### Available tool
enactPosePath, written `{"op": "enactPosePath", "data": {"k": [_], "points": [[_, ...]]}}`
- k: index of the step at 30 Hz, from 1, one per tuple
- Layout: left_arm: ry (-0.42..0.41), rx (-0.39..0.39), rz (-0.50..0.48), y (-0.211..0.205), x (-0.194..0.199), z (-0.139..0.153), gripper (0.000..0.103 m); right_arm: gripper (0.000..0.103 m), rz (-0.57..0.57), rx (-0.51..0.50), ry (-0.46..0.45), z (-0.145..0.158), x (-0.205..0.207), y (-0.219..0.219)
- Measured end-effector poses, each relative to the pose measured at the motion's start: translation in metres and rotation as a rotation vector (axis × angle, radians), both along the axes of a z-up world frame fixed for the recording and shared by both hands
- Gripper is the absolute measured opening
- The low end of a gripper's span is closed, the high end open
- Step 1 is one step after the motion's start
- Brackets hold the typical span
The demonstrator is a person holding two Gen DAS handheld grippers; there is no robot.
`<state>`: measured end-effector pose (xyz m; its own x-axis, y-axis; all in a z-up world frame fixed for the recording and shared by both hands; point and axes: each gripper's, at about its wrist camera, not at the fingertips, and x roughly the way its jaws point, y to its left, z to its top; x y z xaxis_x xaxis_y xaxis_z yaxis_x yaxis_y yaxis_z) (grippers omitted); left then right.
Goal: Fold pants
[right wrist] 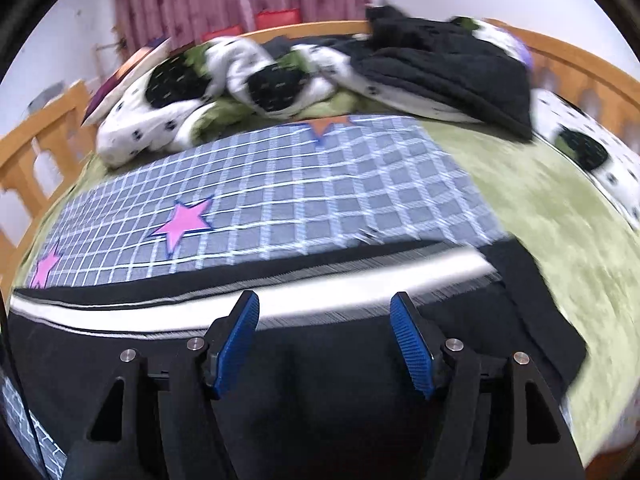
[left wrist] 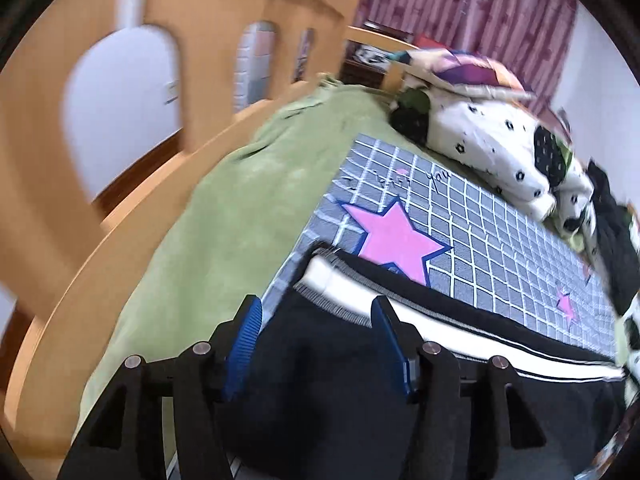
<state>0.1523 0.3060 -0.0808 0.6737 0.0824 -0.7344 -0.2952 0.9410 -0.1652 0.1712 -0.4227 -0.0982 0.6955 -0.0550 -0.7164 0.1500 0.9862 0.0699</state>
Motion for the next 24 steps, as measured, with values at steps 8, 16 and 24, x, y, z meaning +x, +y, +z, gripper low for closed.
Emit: {"op": "enactPosePath", "data": {"k": [8, 16, 24], "points": [[0.106, 0.048, -0.035, -0.021, 0.076, -0.040, 0.057, 0.069, 0.371, -0.059, 0.038, -0.022, 0.080, 0.102], [0.172, 0.108, -0.020, -0.003, 0.098, -0.076, 0.061, 0.028, 0.661, -0.224, 0.150, -0.071, 0.098, 0.193], [0.023, 0.089, -0.071, -0.004, 0.072, -0.052, 0.021, 0.003, 0.690, -0.262, 0.065, -0.056, 0.077, 0.196]]}}
